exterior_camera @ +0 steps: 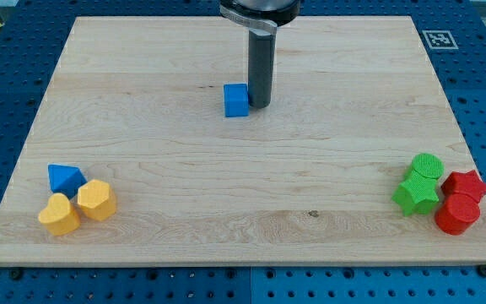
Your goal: Drag the blue cube into the top side of the hexagon
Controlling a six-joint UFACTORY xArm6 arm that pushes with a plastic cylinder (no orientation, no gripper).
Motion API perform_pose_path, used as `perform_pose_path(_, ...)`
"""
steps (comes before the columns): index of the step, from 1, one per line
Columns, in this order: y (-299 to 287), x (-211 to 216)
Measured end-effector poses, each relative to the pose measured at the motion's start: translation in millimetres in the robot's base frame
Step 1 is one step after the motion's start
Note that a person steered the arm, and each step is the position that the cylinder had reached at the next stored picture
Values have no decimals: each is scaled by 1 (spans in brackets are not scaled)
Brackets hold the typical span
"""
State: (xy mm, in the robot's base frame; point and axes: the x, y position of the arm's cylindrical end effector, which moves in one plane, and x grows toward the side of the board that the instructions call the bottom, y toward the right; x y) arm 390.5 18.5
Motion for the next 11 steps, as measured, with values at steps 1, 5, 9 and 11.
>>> perform_pose_path(1,0,-13)
perform_pose_path(5,-69,20)
perform_pose_path(9,-133,93)
perform_pose_path(11,-134,110)
